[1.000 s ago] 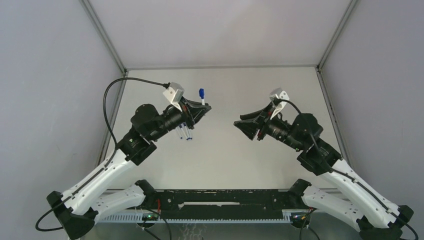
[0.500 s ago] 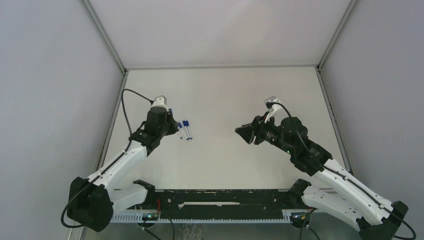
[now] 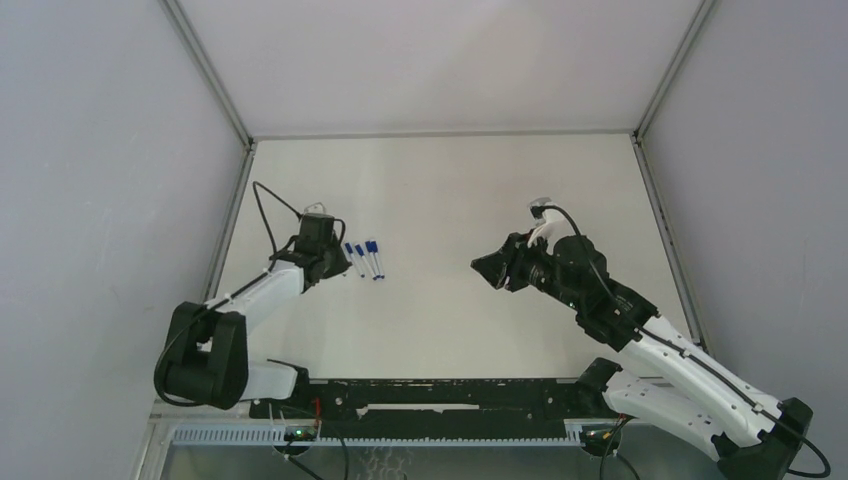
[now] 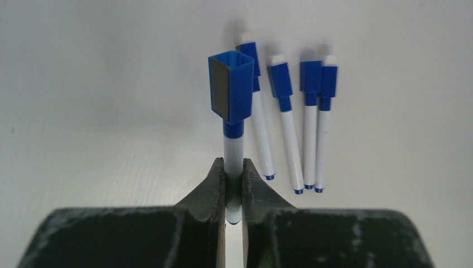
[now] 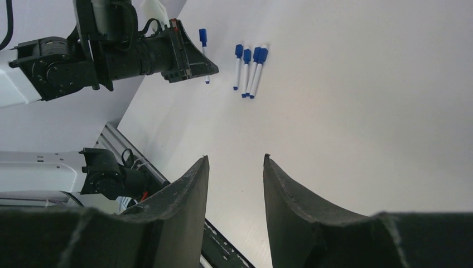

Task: Insert the pens into the pen caps
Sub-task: Place the pen at the center of the board.

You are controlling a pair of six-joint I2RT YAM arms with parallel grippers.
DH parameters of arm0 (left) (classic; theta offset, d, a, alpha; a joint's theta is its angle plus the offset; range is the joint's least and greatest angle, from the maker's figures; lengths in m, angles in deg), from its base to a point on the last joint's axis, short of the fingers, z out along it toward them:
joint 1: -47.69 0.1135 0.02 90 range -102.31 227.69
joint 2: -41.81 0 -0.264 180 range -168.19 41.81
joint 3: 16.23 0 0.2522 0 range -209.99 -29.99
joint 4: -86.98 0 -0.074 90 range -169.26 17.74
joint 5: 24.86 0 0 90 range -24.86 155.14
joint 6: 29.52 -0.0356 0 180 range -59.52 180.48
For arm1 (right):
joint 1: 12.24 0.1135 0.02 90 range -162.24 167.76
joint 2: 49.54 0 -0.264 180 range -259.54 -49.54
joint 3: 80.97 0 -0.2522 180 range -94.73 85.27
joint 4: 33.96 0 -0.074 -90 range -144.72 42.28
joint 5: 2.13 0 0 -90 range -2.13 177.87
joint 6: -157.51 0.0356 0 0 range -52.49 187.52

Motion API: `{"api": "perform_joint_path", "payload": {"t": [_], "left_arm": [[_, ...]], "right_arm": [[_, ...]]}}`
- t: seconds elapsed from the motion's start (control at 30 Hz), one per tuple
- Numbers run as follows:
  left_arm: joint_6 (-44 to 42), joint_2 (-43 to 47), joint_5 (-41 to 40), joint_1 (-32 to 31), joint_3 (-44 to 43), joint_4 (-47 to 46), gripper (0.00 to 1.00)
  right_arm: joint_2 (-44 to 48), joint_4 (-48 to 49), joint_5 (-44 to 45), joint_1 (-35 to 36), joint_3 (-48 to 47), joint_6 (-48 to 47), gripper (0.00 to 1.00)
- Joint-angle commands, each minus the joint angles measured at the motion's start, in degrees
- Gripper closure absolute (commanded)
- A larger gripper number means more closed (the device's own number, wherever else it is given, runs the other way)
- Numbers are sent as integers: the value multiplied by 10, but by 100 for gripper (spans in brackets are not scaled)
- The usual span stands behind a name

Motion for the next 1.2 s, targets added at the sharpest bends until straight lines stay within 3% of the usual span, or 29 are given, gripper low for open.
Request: {"api": "perform_joint_path", "payload": {"t": [0.0,0.37,0.63,1.0,1.17], "left_arm": [[34,-47,10,10,-11,-19,100],[47,-112,41,22,-28,-32,94],[53,-108,40,23,-21,-23,80],[65,-43,28,23,9,-2,73],[52,52,18,23,-2,11,66]], "right_arm": [[7,19,13,1,9,31,53],[12,3,32,1,10,51,55],[13,0,45,1,10,48,55],[13,-2,56,3,10,42,55],[29,-13,118,3,10,22,52]]}}
